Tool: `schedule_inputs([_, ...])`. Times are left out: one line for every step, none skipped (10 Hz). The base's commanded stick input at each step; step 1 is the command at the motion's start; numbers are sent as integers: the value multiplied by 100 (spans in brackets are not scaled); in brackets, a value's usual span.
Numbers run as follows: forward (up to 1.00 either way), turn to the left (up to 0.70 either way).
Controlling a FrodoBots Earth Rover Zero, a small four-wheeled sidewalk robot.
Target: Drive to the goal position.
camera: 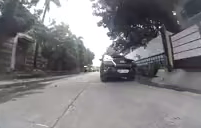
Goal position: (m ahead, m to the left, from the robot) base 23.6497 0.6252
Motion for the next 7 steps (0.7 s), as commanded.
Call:
schedule_inputs([50, 0])
schedule_inputs([50, 0])
schedule_inputs([50, 0])
schedule_inputs([50, 0])
schedule_inputs([50, 0])
schedule_inputs([50, 0])
schedule_inputs([50, 0])
